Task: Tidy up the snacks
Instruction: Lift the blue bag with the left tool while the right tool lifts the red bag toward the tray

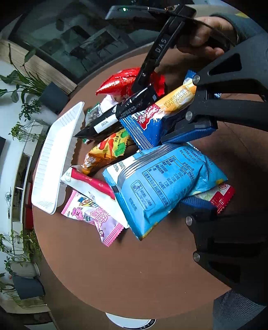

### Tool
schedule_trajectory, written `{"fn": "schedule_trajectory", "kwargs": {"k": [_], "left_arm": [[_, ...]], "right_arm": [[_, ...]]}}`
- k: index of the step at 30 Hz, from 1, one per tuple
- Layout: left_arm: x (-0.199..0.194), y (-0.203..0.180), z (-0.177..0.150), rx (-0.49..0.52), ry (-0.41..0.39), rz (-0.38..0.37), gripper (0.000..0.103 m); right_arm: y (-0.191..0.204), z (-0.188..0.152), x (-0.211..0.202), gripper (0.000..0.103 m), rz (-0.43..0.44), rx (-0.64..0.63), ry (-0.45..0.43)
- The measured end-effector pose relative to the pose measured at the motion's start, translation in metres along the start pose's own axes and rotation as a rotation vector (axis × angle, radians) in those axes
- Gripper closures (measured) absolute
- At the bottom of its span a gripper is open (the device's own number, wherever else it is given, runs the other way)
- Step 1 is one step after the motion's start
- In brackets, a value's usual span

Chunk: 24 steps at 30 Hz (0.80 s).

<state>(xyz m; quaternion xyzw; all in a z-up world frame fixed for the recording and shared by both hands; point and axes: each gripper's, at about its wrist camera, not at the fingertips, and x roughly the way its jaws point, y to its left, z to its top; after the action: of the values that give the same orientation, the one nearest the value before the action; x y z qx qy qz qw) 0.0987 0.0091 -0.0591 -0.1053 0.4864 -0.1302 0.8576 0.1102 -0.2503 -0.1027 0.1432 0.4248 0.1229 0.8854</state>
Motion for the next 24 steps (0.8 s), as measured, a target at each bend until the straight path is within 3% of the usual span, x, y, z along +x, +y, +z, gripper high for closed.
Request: {"fn": "schedule_trajectory", "kwargs": {"k": [11, 24], "left_arm": [[-0.009, 0.010, -0.003, 0.000, -0.008, -0.061, 0.080], [-0.021, 0.021, -0.006, -0.029, -0.021, -0.129, 0.081]], "right_arm": [[0.005, -0.002, -0.001, 0.072, 0.000, -0.009, -0.004], [0.004, -0.006, -0.008, 0.074, 0.005, 0.011, -0.032]]}}
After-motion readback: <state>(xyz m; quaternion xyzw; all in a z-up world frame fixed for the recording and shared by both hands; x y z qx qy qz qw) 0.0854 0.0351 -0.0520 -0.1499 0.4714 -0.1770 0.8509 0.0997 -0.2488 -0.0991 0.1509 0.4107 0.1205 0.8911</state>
